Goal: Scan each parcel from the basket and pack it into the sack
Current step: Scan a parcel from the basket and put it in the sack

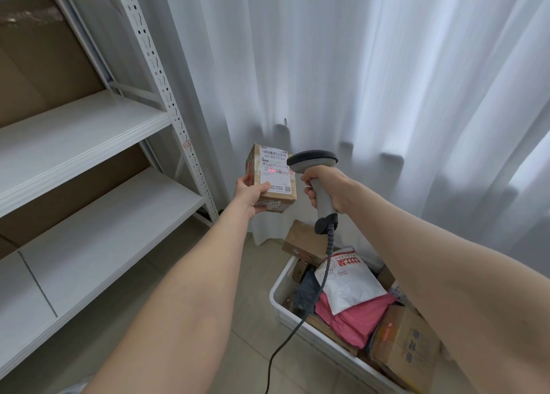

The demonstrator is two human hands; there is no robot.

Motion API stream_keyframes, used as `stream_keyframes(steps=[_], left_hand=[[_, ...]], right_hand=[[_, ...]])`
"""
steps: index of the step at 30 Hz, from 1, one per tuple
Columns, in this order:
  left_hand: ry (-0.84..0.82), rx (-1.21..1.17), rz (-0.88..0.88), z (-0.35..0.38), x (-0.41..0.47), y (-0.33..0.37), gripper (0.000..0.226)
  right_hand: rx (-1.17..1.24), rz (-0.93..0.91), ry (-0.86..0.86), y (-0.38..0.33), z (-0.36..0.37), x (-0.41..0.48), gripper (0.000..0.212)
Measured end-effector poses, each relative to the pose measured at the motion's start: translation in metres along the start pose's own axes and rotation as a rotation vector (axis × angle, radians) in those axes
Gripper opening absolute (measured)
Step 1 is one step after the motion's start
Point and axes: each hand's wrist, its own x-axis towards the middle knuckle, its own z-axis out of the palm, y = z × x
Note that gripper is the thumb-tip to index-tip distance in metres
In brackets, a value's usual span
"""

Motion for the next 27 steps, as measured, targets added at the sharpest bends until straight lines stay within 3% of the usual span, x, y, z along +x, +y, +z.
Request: stream_keyframes(steps=[10,27], left_hand=[[0.017,0.011,-0.009,0.014,-0.007,-0.004,0.069],[0.029,0.022,0.004,0.026,-0.030,-0.005,0.070]], right_hand=[[-0.025,0.001,0.014,-0.004,-0.013,-0.004,0.012],[0.034,-0.014,-0.001,-0.001,-0.026,-0.016,0.005]])
